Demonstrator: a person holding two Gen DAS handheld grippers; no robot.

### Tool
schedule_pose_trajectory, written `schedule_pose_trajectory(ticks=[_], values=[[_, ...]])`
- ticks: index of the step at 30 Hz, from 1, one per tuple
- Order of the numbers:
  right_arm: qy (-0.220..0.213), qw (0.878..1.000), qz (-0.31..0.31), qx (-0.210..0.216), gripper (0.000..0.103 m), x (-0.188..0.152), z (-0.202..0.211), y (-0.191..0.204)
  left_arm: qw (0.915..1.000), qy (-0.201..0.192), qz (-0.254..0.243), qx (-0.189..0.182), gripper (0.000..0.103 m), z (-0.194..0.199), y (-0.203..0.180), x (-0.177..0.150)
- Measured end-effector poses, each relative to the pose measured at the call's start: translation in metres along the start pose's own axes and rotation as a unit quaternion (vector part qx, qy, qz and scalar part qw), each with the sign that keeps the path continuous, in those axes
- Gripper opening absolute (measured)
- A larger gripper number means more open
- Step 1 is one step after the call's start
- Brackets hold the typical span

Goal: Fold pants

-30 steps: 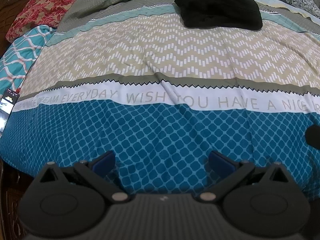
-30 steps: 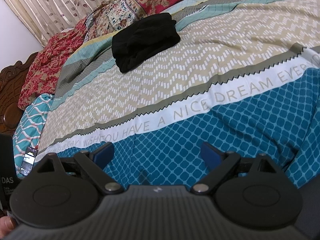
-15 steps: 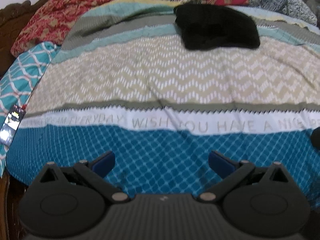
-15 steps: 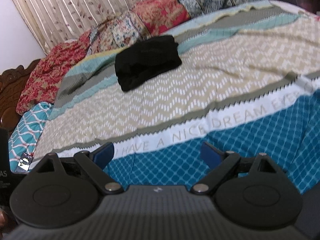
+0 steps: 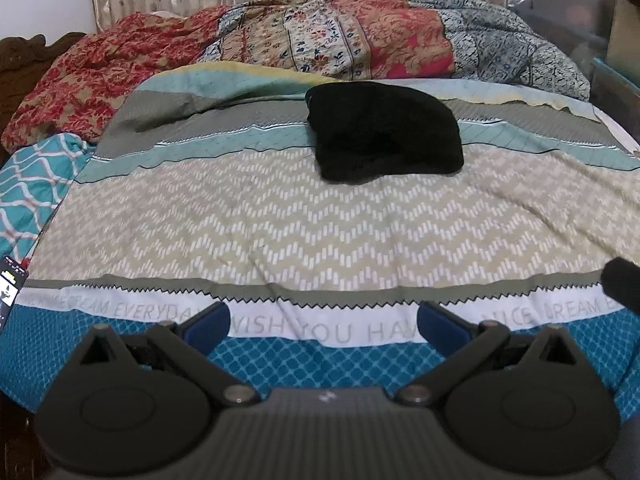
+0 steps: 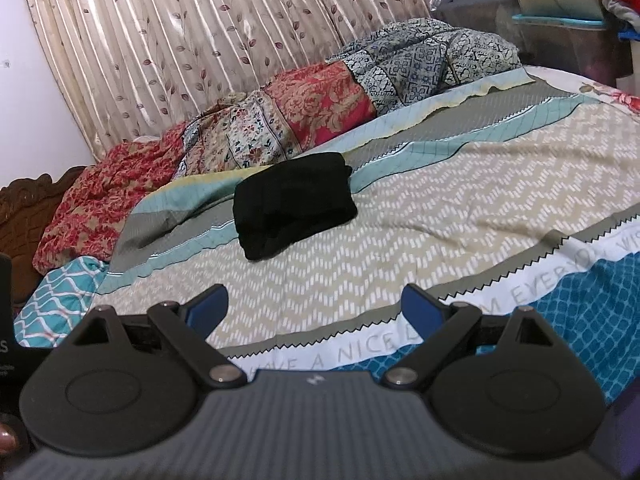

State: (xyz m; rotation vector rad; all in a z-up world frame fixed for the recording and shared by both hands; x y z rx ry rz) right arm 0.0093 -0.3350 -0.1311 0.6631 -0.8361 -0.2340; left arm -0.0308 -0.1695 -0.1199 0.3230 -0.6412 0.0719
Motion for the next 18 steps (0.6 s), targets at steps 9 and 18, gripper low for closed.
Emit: schedule_pose_trajectory(ticks=[9, 18], values=[[0.009, 1.0, -0.004, 0.001, 0.095, -0.008, -0.003, 0.003, 1.0, 0.004, 0.006, 0.003, 0.103, 0.002, -0.001, -0.005], [0.007, 1.0, -0.002, 0.0, 0.095, -0.012, -0.002, 0.005, 1.0, 0.001, 0.008, -0.003, 0.103, 0.001, 0.001, -0.006]])
Point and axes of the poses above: each gripper's, at about its wrist camera, not at the fingertips, and z roughly against the way its jaws point, y to its left, x to its top, the point moved 7 cm from there along -z, roughly the way its jaws point, and after that the axes turned 15 degrees about -z, right-handed, at the moved point
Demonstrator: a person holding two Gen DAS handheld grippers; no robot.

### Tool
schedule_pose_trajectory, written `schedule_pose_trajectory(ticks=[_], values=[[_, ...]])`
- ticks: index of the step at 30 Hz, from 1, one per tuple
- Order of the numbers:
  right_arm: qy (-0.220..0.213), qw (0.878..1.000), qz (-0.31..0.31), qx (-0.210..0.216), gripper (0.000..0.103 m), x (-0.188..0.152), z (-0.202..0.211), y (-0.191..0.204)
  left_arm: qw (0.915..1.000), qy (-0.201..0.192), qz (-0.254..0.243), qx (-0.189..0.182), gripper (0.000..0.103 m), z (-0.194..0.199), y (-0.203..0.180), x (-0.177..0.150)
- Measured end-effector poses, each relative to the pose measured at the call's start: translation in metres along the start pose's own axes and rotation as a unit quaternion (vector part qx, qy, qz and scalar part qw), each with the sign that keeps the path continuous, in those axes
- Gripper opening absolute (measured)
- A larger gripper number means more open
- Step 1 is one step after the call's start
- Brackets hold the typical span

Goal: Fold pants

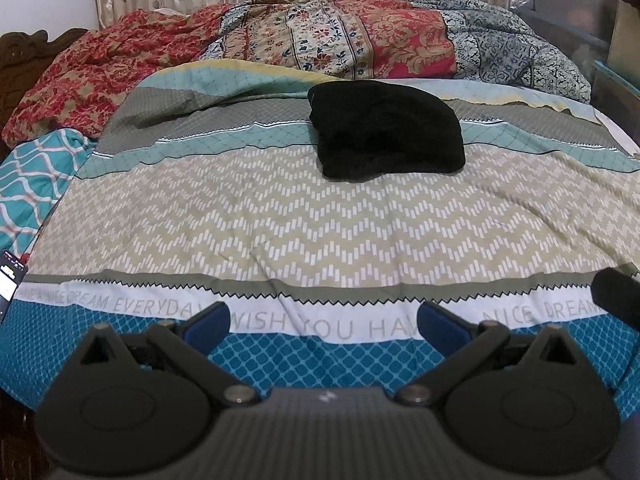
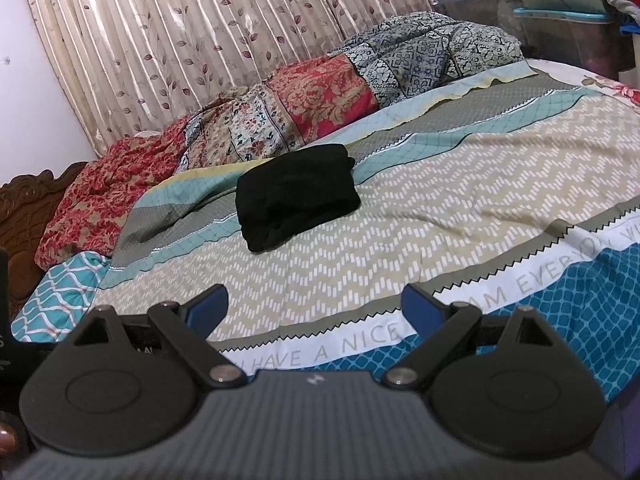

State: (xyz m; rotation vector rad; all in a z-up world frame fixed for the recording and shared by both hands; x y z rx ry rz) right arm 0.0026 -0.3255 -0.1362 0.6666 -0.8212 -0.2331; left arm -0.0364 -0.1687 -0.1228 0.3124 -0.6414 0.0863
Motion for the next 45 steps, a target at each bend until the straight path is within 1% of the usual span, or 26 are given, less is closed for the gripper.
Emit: schedule_pose_trajectory(ticks=[10, 18, 45], values=[[-0.001, 1.0, -0.005, -0.006, 0.095, 0.0, -0.002, -0.004, 0.9999, 0.005, -0.002, -0.013, 0.103, -0.007, -0.002, -0.008], [0.004, 1.0, -0.004, -0.007, 0.095, -0.003, -0.003, -0.005, 0.9998, 0.012, -0.002, -0.014, 0.103, -0.009, -0.001, -0.012], [0.025, 1.0, -0.003, -0.009, 0.095, -0.014, -0.009, -0.004, 0.9981, 0.057, 0.001, -0.022, 0.103, -0.025, -0.002, -0.035]])
Point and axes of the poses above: each gripper's, at about its wrist camera, not at the fingertips, and z roughly against the way its jaws point, y to its left, x to its top, the point moved 7 cm from there along -z, roughly the way its jaws point, and after that the axes turned 15 degrees about -z, right-handed, at the moved point
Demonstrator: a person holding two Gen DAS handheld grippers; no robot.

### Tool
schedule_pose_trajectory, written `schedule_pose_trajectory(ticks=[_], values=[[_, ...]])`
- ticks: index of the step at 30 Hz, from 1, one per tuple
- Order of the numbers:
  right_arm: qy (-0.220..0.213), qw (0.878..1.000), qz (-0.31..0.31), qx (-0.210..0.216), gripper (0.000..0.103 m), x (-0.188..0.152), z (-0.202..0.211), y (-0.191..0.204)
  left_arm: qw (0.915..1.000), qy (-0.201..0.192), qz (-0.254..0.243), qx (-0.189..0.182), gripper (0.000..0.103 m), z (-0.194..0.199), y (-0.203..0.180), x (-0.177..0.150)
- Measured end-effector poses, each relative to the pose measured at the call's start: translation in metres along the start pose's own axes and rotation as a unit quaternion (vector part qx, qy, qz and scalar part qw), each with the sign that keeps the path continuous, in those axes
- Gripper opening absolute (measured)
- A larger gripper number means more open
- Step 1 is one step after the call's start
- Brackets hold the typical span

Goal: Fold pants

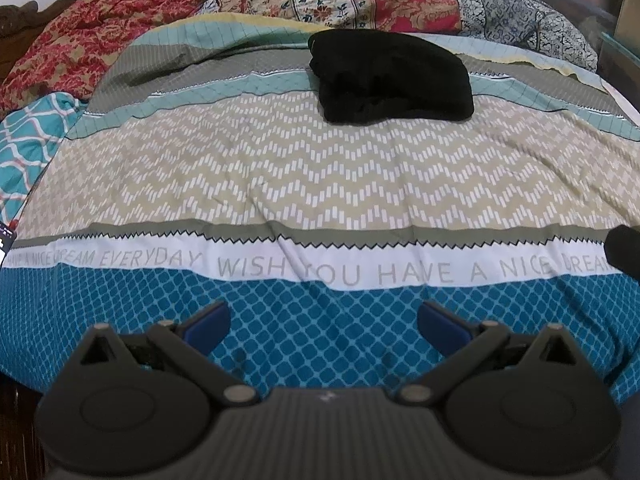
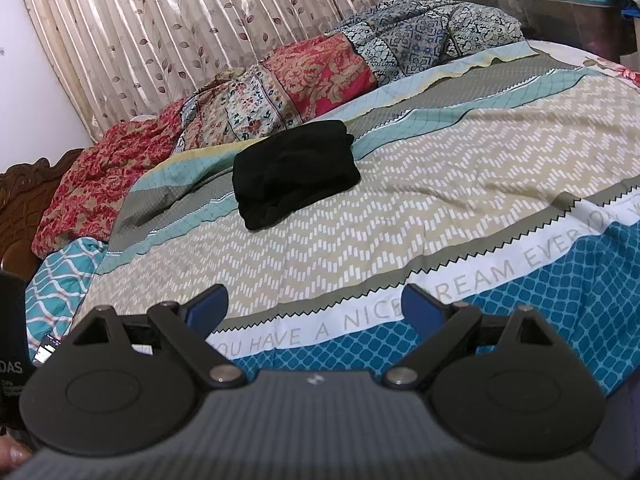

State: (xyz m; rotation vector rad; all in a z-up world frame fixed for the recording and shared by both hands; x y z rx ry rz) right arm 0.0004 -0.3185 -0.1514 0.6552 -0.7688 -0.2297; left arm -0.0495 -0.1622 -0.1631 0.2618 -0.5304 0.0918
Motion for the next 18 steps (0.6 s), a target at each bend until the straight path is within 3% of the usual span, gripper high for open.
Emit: schedule_pose_trajectory(ticks=[18], values=[[0.017, 1.0, 0.007, 0.0, 0.095, -0.009, -0.006, 0.003, 0.9995, 0.029, -0.001, 0.011, 0.103, -0.012, 0.002, -0.008]])
Point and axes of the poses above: each gripper's, at about its wrist camera, not at the fingertips, and z roughly against the way its jaws point, y to its left, x to its top, the point moved 7 cm from there along -z, roughly the way its jaws point, and after that the axes turned 15 degrees about -z, right-handed, at the moved point
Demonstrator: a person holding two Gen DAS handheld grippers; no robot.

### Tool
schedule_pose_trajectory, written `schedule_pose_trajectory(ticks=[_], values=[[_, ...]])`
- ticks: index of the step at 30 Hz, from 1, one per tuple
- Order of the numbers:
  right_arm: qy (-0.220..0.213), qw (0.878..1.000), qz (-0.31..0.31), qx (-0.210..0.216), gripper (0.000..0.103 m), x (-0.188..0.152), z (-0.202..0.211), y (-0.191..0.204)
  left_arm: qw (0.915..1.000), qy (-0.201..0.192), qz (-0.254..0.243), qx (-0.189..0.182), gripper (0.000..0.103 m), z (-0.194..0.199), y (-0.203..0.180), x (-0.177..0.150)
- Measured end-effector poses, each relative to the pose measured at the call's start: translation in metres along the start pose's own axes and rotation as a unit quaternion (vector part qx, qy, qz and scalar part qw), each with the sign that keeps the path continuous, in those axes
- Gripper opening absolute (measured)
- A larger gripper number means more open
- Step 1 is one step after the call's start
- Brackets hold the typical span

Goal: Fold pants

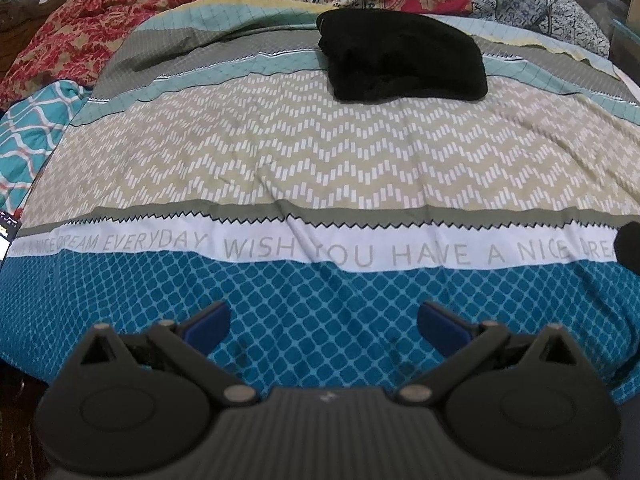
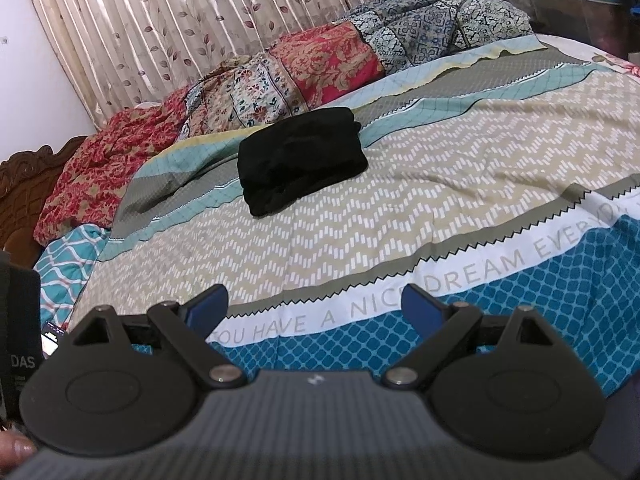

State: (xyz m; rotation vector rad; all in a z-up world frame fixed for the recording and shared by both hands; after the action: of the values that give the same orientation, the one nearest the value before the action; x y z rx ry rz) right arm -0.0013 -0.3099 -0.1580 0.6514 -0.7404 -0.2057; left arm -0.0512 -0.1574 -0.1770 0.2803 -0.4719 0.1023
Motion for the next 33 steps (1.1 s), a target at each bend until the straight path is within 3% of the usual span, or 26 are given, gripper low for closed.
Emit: schedule_pose_trajectory(ticks=[26, 33], values=[[0.016, 1.0, -0.012, -0.006, 0.095, -0.007, -0.005, -0.005, 0.9989, 0.045, -0.001, 0.016, 0.103, -0.022, 0.004, -0.02], [0.015, 1.0, -0.012, -0.006, 0.095, -0.006, -0.005, -0.005, 0.9991, 0.04, -0.009, 0.014, 0.103, -0.019, 0.0, -0.019]])
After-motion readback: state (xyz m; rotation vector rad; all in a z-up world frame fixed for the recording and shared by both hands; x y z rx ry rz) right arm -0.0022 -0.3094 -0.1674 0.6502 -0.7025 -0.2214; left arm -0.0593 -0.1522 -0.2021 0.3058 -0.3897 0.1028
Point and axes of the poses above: each gripper's, at about its wrist camera, not at the fingertips, and z roughly against the way its jaws point, y to its left, x to its top, the point moved 7 cm from there along -z, roughly the way its jaws point, and after that the axes turned 15 degrees about -z, right-handed, at the moved point
